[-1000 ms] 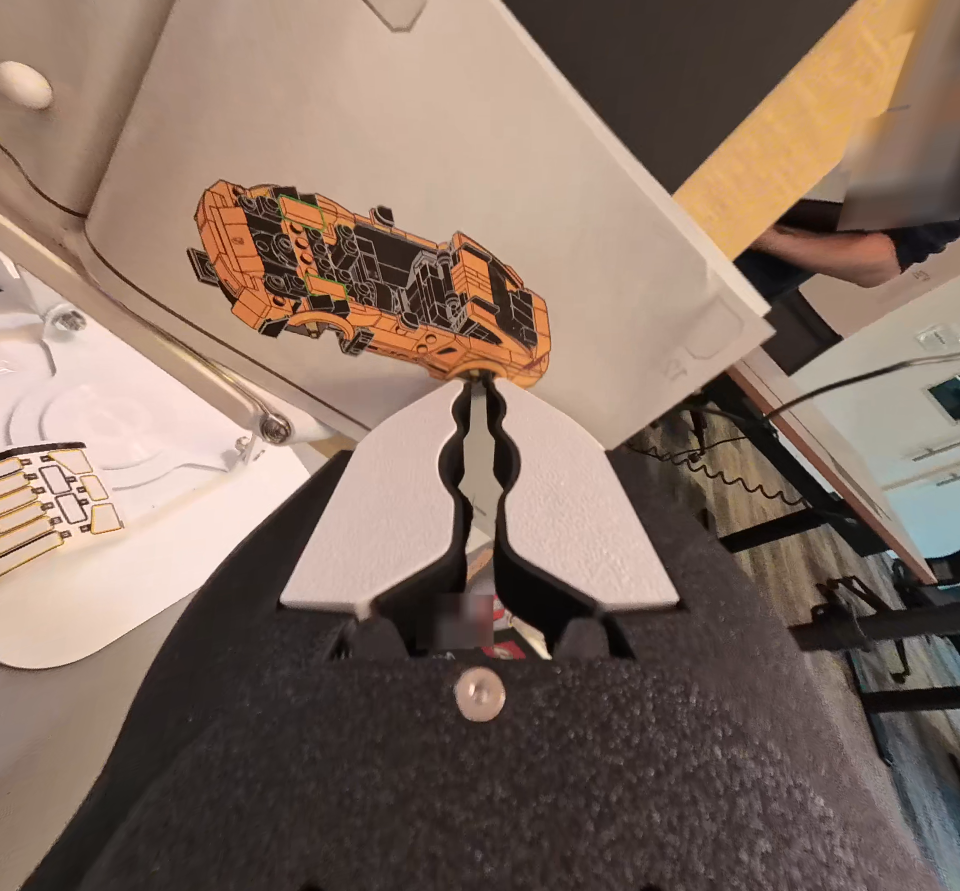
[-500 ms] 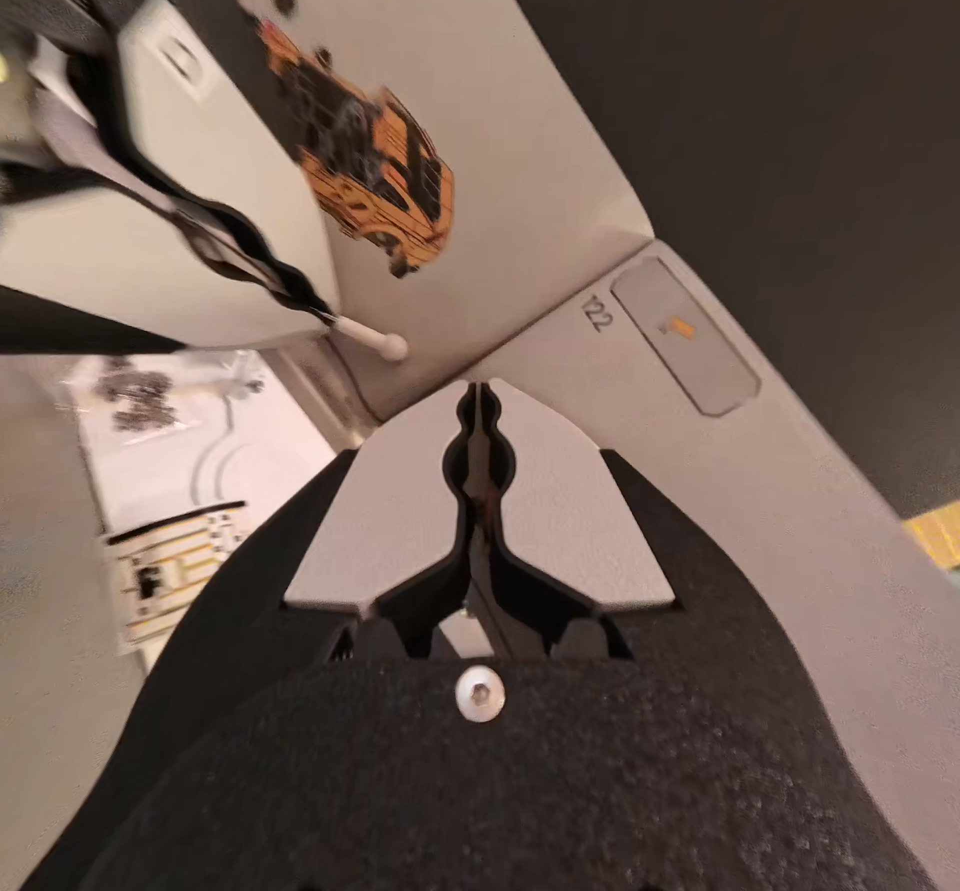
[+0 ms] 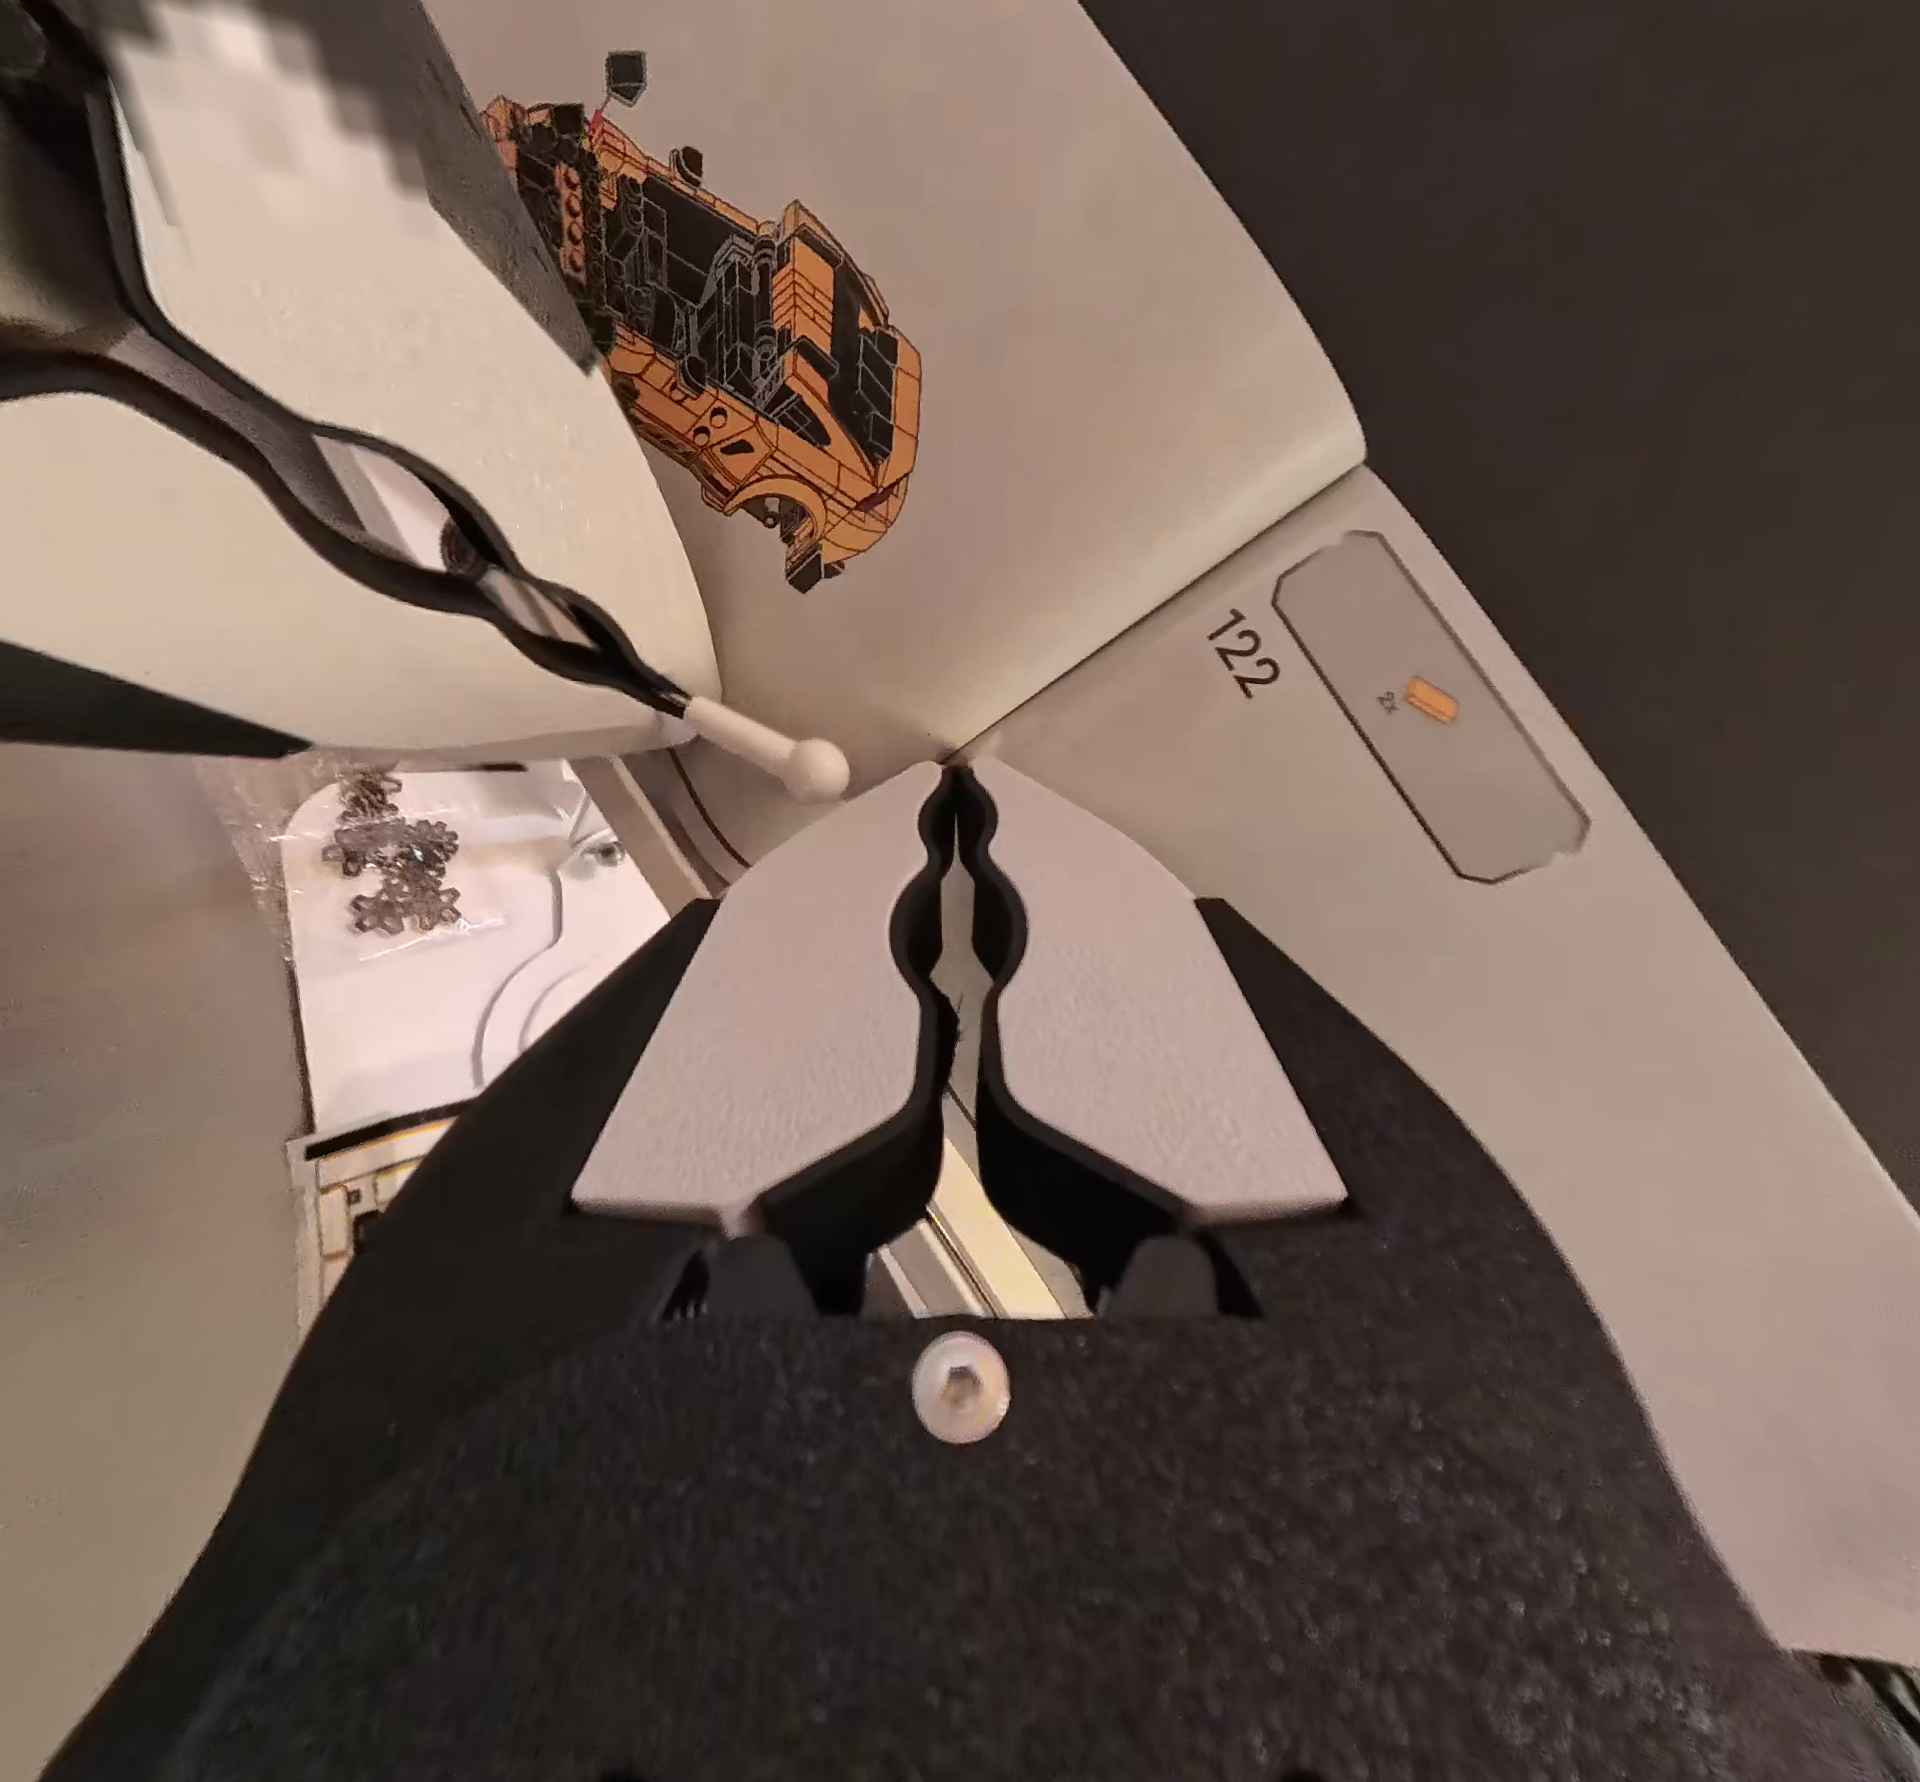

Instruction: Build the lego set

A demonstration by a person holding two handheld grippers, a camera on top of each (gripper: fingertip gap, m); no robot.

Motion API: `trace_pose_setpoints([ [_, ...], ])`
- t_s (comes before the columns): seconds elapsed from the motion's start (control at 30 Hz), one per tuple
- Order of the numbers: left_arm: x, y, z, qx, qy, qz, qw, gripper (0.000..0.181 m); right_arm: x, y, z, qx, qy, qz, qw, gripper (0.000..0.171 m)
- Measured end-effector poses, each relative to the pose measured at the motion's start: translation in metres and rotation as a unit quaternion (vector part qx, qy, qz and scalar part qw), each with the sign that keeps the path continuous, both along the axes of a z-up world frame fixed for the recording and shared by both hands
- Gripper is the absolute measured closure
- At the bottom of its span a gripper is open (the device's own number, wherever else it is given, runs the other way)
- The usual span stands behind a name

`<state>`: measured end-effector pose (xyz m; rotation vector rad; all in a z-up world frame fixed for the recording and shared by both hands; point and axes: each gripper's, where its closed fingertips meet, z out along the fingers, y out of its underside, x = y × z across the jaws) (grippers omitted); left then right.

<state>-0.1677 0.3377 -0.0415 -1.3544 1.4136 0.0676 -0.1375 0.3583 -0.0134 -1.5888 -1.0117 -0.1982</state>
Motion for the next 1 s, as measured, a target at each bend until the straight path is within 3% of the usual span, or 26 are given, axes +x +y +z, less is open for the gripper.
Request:
trace_pose_setpoints([
  [0.33, 0.003, 0.004, -0.008, 0.023, 0.067, 0.009, 0.997, 0.181, -0.002, -0.011, 0.006, -0.046, 0.095, 0.038, 0.994, 0.171],
  [0.5, 0.003, 0.004, -0.009, 0.037, 0.095, 0.023, 0.995, 0.178, 0.013, -0.025, 0.009, -0.045, 0.100, 0.032, 0.994, 0.171],
  [0.77, 0.003, -0.035, 0.018, 0.003, -0.050, -0.004, 0.999, 0.167, 0.034, -0.062, 0.017, -0.018, 0.146, 0.023, 0.989, 0.169],
  [1.0, 0.000, -0.068, 0.009, -0.067, -0.134, -0.010, 0.989, 0.169, 0.046, -0.077, 0.004, -0.004, 0.138, -0.014, 0.990, 0.169],
])
